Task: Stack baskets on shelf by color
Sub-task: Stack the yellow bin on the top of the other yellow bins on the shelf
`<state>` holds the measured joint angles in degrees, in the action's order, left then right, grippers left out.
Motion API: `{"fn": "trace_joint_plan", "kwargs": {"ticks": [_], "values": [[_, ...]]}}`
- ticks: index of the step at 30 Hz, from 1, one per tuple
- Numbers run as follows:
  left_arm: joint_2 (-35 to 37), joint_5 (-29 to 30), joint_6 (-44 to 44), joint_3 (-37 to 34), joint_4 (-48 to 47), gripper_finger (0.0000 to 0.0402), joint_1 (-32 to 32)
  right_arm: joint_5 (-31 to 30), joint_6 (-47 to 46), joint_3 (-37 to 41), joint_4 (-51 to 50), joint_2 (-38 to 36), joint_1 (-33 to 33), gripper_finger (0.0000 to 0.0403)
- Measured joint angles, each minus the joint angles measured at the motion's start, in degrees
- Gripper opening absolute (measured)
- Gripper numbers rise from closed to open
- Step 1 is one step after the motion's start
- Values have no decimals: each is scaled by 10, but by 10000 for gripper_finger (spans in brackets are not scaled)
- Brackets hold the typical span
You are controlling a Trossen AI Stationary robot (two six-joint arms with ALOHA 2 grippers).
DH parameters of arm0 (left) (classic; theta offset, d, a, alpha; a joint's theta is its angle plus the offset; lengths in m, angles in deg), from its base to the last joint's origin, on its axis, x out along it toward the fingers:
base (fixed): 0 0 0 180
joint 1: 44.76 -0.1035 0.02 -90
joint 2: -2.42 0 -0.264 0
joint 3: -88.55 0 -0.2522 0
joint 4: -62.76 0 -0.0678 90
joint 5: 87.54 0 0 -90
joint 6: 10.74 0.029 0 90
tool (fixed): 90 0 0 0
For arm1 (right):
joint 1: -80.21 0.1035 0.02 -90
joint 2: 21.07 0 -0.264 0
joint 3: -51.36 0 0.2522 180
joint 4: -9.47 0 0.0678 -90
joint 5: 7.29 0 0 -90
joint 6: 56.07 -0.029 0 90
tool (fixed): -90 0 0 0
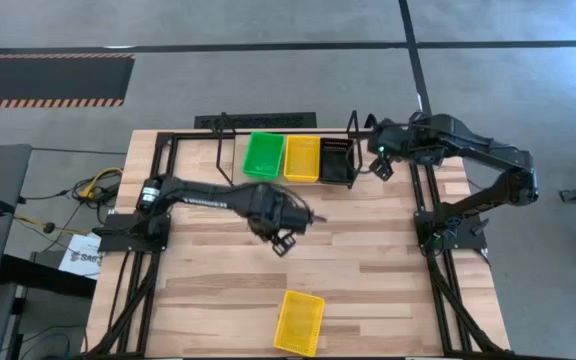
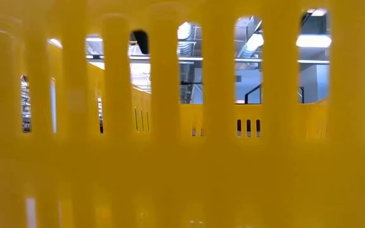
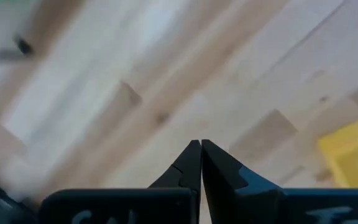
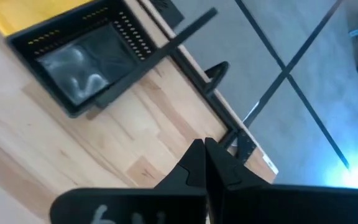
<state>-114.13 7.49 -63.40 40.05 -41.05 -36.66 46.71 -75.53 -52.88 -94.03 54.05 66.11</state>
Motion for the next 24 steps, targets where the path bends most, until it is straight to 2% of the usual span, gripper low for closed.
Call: {"fn": "trace_joint_plan", "kwargs": {"ticks": [5,8,13,18,21,24], "values": [[0,-39,-181,-1,2,0,51,0,52,0,21,-23,-48,7],[0,-68,-286,-1,35,0,81,0,86,0,40,-36,-73,7],[0,-44,-428,-1,120,0,127,0,144,0,74,-56,-103,7],[-12,8,-475,-7,146,0,157,2,182,0,114,-67,-112,8],[-19,-7,-465,-22,175,10,164,14,206,0,134,-69,-111,8],[-23,-26,-453,-47,213,38,165,17,223,0,144,-70,-111,8]]}}
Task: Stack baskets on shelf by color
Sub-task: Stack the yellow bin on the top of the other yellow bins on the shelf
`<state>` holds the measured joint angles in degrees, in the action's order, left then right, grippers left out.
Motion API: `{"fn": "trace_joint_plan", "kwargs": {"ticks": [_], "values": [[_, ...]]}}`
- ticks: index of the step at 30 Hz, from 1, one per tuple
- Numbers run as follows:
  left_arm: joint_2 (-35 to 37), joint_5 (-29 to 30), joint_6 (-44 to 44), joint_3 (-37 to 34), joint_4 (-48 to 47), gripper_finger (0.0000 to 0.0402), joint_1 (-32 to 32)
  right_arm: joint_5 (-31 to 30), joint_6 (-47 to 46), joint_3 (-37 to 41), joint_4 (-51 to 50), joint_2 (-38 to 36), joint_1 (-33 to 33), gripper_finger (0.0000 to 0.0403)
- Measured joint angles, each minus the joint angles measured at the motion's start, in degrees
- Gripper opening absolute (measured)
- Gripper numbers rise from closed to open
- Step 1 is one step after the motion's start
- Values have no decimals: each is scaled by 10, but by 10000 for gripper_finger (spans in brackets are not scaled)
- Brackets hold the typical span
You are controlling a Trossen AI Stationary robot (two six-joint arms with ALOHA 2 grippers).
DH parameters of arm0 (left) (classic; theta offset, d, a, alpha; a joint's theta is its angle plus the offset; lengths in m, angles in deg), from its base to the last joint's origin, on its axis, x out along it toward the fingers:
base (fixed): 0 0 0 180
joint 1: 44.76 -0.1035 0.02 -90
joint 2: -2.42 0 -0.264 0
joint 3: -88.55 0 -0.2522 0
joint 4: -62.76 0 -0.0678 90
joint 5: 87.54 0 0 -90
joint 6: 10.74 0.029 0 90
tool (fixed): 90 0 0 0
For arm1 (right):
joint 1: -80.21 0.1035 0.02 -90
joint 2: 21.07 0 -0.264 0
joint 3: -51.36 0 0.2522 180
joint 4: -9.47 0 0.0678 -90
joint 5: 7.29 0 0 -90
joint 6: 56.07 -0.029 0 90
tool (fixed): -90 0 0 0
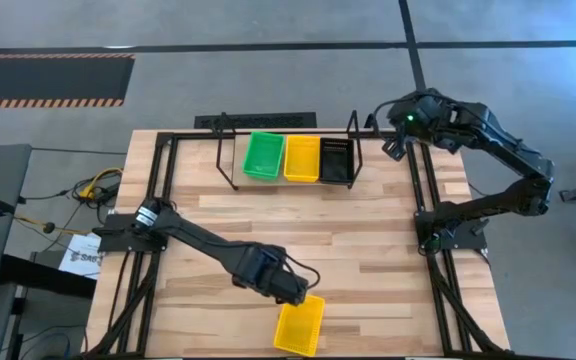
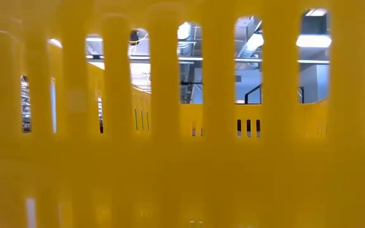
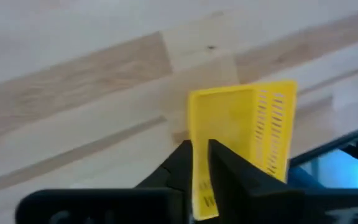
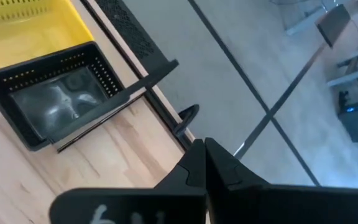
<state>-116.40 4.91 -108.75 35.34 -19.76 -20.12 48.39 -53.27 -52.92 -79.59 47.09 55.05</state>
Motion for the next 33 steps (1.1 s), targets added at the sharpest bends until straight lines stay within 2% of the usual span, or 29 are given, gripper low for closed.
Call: {"fn": "trace_joint_plan", "kwargs": {"ticks": [10,13,20,24,26,29,33], "values": [[-60,-115,2,-19,67,158,-3,1,46,0,26,0,-1,8],[-79,-137,-1,-20,89,178,-3,8,58,0,32,0,-1,8],[-116,-127,14,-20,104,192,-8,46,84,0,56,0,-1,8],[-128,-140,28,-23,117,167,-18,47,96,0,58,0,-1,10],[-132,-150,57,-24,113,126,-25,47,97,0,57,0,-1,10],[-131,-171,107,-22,123,33,-42,47,97,0,56,-2,-2,10],[-125,-181,181,-8,92,6,-73,46,97,0,56,-6,-5,10]]}}
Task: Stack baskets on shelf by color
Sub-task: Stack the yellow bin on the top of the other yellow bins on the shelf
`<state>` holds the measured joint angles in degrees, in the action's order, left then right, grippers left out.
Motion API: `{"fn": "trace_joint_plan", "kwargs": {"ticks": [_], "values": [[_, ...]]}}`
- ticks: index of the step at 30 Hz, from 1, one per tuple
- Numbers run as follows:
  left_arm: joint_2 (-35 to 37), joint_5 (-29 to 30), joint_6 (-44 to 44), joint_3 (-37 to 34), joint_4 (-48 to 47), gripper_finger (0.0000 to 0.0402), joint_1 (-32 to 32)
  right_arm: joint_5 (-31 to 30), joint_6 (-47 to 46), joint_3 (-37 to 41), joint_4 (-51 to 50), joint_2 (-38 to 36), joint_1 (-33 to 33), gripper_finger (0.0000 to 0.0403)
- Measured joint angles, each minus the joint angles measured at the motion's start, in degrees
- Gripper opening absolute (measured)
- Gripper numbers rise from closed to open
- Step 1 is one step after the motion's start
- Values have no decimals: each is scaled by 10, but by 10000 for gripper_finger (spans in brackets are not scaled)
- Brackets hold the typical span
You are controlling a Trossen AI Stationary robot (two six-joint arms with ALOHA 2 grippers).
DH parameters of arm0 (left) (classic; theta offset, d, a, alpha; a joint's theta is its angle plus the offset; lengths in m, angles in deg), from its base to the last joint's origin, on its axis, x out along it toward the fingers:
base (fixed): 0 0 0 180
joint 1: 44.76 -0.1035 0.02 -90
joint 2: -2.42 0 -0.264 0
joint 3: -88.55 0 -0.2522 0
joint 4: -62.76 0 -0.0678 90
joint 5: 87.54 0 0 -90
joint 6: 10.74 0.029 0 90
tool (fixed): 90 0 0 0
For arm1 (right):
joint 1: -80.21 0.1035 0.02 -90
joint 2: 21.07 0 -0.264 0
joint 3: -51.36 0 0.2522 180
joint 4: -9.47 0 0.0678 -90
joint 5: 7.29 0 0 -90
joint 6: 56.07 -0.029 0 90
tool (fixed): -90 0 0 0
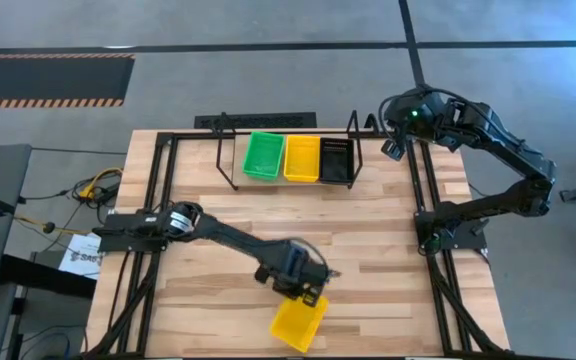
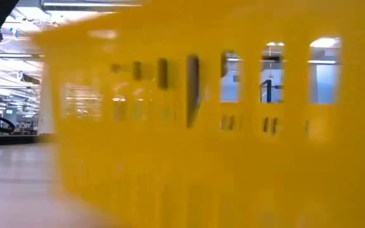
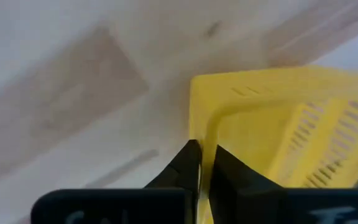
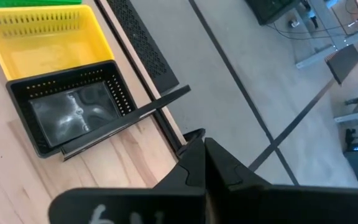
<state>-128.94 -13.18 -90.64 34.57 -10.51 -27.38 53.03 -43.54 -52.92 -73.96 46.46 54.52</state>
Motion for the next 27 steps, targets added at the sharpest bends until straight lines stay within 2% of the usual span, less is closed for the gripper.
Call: {"fn": "trace_joint_plan", "kwargs": {"ticks": [3,5,7,10,14,17,20,22,27], "values": [[12,9,73,40,-61,3,-31,0,0,0,0,-1,-4,10],[18,38,112,82,-112,1,-50,0,0,0,-1,-1,-4,10],[21,89,138,142,-188,1,-69,0,0,0,-1,-1,-4,10],[30,201,159,230,-269,1,-97,-1,-1,0,-2,-1,-4,10],[120,310,140,161,-219,0,-150,-1,-5,0,-2,-1,-8,10],[154,362,165,153,-202,0,-194,-1,-5,0,-2,-1,-11,11],[169,376,214,155,-164,0,-240,-1,-12,0,-2,-1,-12,11],[173,360,248,155,-131,0,-271,-1,-17,0,-2,-1,-12,11],[169,286,320,155,-49,0,-345,-1,-21,0,-2,-1,-12,11]]}}
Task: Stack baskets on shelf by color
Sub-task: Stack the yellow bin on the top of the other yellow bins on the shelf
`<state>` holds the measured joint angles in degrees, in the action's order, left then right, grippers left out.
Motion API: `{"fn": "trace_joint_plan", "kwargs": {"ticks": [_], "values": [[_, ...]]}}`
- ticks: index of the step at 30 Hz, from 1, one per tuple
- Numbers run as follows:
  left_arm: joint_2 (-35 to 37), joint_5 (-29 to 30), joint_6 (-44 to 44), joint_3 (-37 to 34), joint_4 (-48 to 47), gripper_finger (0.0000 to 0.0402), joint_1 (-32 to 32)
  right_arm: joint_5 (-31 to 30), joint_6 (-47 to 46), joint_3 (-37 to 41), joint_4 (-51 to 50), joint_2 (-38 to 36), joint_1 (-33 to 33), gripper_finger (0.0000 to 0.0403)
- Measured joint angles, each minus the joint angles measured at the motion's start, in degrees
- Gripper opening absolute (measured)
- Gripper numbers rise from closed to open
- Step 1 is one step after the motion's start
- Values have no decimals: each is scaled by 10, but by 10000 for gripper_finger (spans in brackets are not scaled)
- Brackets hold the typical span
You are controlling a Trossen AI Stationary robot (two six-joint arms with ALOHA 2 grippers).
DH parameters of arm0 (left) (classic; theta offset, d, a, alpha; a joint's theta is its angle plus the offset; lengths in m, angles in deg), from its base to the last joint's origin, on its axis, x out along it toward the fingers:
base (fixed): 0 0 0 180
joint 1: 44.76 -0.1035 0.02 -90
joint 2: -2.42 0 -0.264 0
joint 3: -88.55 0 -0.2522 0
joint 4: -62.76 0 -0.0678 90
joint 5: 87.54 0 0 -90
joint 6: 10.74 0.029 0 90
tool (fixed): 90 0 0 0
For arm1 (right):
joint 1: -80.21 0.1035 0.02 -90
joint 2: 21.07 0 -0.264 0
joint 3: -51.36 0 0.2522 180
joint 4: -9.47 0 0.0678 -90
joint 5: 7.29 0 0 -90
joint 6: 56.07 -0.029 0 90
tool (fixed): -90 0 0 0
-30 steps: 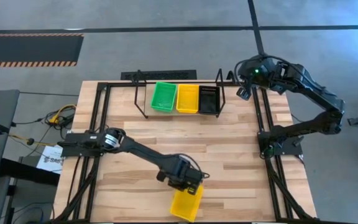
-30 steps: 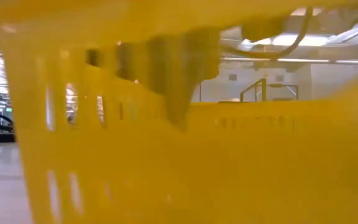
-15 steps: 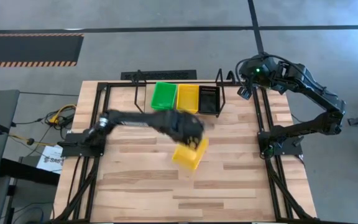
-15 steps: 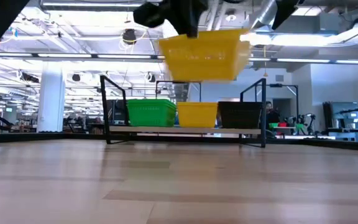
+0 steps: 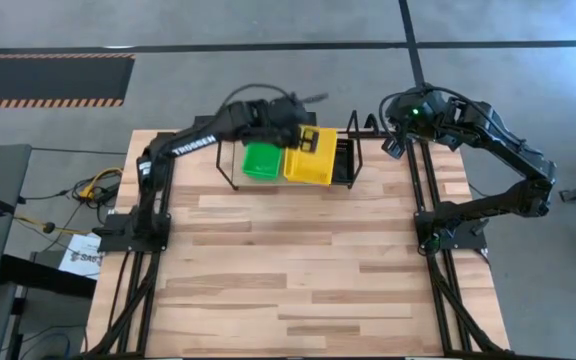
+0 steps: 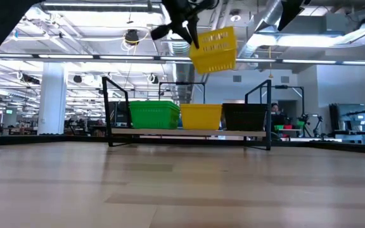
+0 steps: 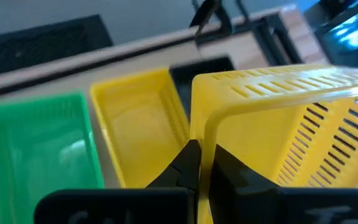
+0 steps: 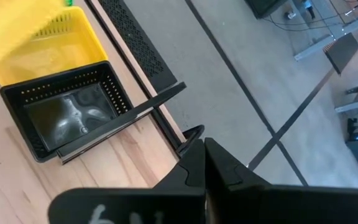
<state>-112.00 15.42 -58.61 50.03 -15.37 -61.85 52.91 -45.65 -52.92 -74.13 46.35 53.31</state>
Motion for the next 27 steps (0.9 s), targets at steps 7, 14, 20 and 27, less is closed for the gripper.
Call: {"fn": "trace_joint_plan", "kwargs": {"ticks": [7,14,20,27], "values": [[-14,-68,26,0,-2,0,-83,0,-14,0,0,0,0,11],[-41,-127,42,-2,-26,0,-132,0,-19,0,0,0,0,11],[-72,-151,63,-3,3,0,-132,0,-24,0,0,0,0,11],[-93,-177,75,-6,3,0,-134,0,-29,0,0,0,-2,11]]}}
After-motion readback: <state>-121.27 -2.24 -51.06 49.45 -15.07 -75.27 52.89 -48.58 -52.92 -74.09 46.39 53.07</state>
